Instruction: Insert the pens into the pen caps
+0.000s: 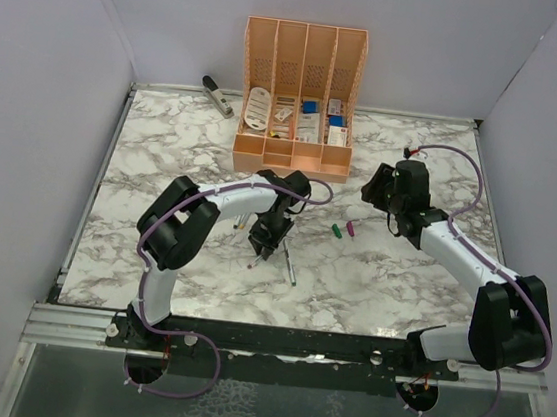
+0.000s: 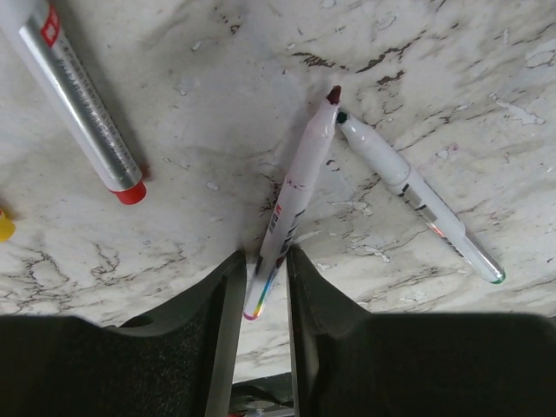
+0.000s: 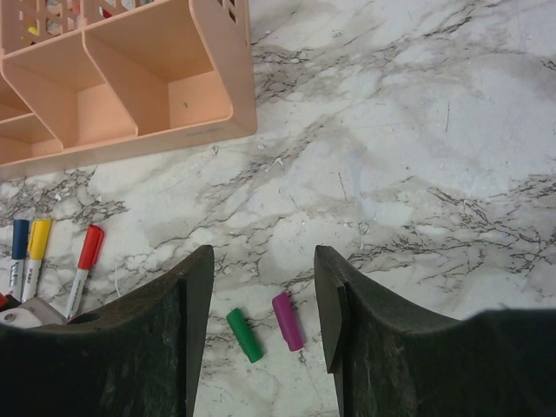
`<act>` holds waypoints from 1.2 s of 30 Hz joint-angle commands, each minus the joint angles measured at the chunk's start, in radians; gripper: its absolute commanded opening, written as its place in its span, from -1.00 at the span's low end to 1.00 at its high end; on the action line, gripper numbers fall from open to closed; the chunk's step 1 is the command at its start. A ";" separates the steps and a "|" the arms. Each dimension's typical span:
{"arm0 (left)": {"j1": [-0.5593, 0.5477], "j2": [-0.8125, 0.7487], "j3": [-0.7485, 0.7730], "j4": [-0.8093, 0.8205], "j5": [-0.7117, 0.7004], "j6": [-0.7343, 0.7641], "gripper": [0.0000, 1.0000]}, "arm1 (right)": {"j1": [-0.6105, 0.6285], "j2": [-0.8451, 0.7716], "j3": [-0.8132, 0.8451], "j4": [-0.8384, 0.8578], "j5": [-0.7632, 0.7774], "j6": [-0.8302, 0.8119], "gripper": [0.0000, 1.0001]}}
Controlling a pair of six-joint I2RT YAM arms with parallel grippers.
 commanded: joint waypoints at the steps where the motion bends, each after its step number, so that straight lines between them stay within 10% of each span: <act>1: 0.003 0.063 -0.031 0.003 -0.117 0.028 -0.42 | 0.000 0.001 0.019 0.033 0.003 0.007 0.01; 17: 0.004 0.076 -0.014 0.123 -0.074 0.059 -0.42 | 0.001 0.023 0.035 0.034 -0.021 0.019 0.01; 26: 0.013 0.099 -0.015 0.185 -0.050 0.065 -1.00 | 0.001 0.030 0.031 0.031 -0.023 0.025 0.01; 36: 0.035 0.045 -0.056 0.214 -0.036 0.088 -1.00 | 0.000 0.099 0.065 -0.089 -0.004 -0.042 -0.06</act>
